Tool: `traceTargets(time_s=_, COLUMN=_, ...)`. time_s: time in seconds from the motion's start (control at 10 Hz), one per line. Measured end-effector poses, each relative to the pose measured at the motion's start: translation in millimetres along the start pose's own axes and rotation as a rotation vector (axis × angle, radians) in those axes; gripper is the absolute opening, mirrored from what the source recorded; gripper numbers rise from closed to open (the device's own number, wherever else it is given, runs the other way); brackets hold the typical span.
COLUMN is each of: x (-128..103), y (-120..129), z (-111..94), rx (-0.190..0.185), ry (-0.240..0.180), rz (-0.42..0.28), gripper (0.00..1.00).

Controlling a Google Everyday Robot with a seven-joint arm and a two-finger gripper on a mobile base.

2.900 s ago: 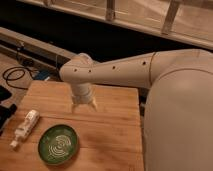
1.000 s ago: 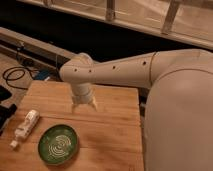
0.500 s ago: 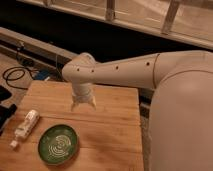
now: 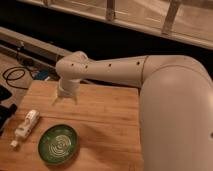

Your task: Place the bottle in the ceramic bowl

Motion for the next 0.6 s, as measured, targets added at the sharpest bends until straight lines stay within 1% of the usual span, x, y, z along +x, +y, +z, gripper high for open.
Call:
traceTargets(time_s=0.1, x=-2.7, y=3.0, z=1.4, rx=-0.013, ry=-0.002, rz=-0.007, gripper=0.65)
traceTargets(time_s=0.4, x=-2.8, y=3.3, z=1.2, rx=-0.015, ry=-0.002, rz=-0.008, gripper=0.65)
traceTargets(time_s=0.5, x=-2.5, y=3.5, z=2.9, rx=-0.020, ry=0.005, rz=-0.009, gripper=0.65)
traceTargets(time_s=0.6, x=-3.2, y=5.3, z=10.2, rx=-0.029, ry=0.018, rz=-0.020, gripper=0.65)
